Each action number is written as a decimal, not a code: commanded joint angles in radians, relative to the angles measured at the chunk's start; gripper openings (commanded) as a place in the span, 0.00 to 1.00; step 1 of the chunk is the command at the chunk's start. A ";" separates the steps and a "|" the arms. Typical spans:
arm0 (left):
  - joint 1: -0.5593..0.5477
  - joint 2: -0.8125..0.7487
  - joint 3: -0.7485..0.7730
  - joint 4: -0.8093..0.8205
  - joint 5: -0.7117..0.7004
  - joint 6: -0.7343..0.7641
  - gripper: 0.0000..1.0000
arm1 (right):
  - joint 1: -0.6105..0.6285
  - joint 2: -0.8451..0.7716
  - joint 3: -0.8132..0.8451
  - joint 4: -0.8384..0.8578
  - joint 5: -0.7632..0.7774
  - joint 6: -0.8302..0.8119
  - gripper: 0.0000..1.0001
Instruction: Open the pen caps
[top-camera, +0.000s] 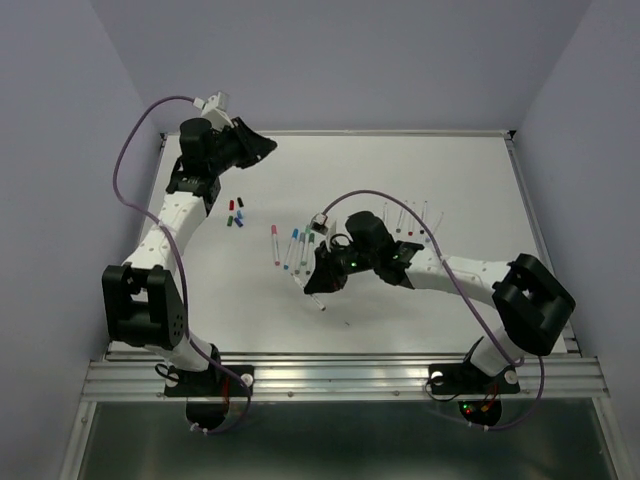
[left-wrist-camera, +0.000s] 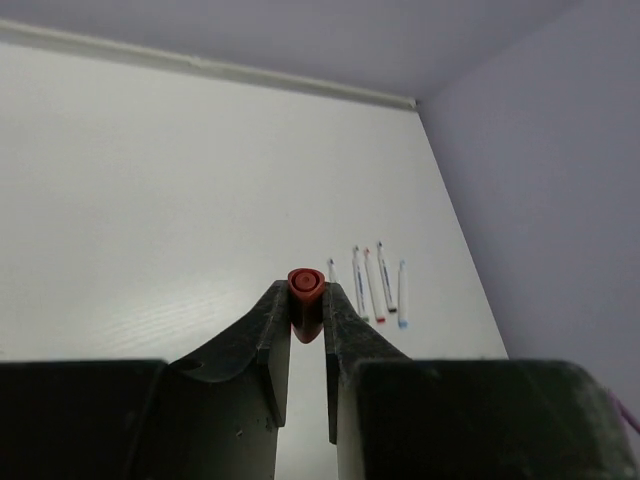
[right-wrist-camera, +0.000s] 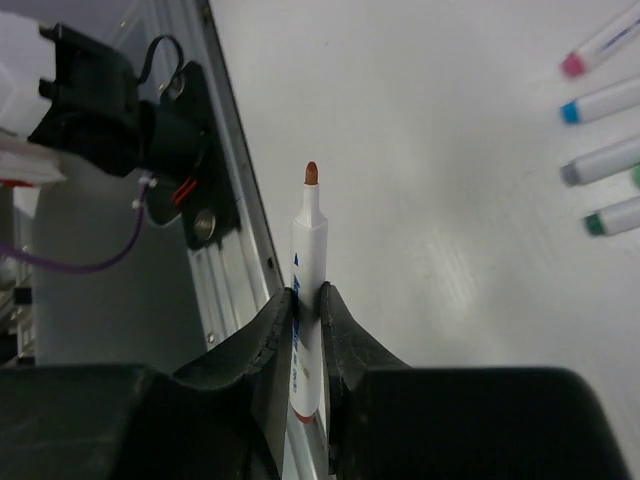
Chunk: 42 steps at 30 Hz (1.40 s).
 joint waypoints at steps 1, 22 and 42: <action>0.051 -0.042 0.040 0.112 -0.093 -0.013 0.00 | -0.001 -0.046 -0.025 -0.022 -0.084 0.031 0.01; 0.073 0.153 0.023 -0.377 -0.513 0.161 0.06 | -0.341 -0.122 0.086 -0.331 0.639 0.088 0.01; 0.073 0.293 0.034 -0.399 -0.578 0.185 0.41 | -0.410 -0.099 0.098 -0.391 0.706 0.081 0.01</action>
